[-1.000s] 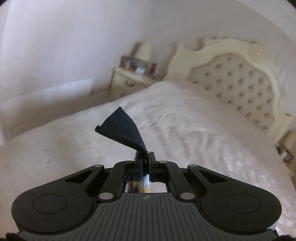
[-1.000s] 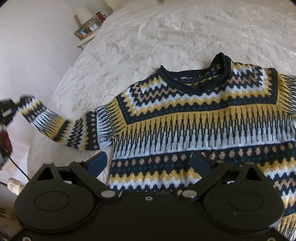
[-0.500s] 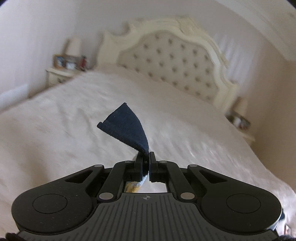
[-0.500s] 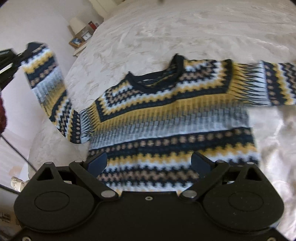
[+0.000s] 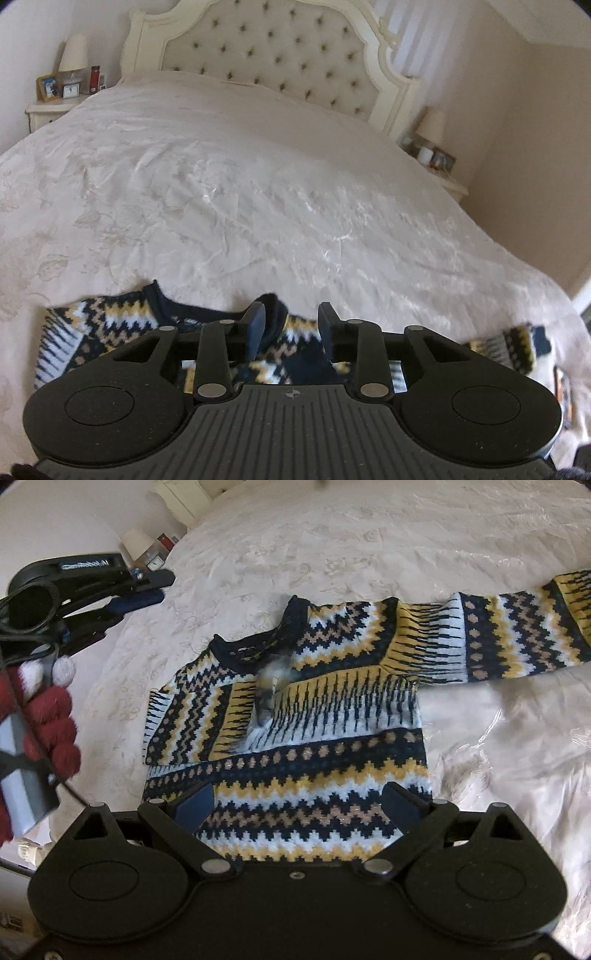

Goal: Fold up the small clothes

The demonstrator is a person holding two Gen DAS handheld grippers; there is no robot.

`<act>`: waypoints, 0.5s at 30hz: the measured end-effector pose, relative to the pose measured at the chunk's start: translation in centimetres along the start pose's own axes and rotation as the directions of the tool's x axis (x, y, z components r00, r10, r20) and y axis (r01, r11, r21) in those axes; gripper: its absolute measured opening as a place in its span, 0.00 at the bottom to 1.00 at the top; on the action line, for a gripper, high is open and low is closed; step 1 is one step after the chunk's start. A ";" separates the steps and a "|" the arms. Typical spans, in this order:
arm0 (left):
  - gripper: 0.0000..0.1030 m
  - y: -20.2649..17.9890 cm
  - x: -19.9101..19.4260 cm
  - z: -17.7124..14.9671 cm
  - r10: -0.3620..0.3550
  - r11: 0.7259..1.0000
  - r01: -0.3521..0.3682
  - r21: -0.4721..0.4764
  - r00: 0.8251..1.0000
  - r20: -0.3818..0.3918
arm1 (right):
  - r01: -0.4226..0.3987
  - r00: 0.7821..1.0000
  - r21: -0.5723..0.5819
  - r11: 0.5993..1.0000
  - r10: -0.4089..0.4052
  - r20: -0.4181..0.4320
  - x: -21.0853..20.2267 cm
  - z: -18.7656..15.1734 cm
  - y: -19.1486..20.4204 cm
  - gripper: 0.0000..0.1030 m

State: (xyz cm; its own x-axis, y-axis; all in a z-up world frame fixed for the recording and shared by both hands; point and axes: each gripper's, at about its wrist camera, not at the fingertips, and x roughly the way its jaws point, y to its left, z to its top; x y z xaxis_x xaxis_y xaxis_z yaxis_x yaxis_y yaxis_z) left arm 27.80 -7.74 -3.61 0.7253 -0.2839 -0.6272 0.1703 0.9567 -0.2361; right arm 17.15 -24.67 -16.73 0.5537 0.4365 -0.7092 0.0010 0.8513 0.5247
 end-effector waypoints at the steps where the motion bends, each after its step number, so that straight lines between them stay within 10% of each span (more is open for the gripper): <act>1: 0.30 0.6 -0.1 -0.3 0.014 1.000 -0.014 0.007 1.000 -0.011 | 0.002 1.000 -0.001 1.000 -0.002 -0.003 0.2 0.0 0.0 0.95; 15: 0.30 11.9 1.6 -5.3 0.274 0.956 -0.291 -0.024 0.923 -0.272 | 0.050 0.998 -0.053 0.997 -0.048 0.036 4.0 4.4 2.7 0.95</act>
State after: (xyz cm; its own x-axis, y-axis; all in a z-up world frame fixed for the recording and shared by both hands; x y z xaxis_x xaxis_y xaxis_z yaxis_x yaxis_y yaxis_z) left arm 27.43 2.90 -11.34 0.5346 -0.0174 -0.8449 -0.0644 0.9960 -0.0613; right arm 23.08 -21.93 -16.09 0.5829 0.3841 -0.7160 -0.0158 0.8864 0.4626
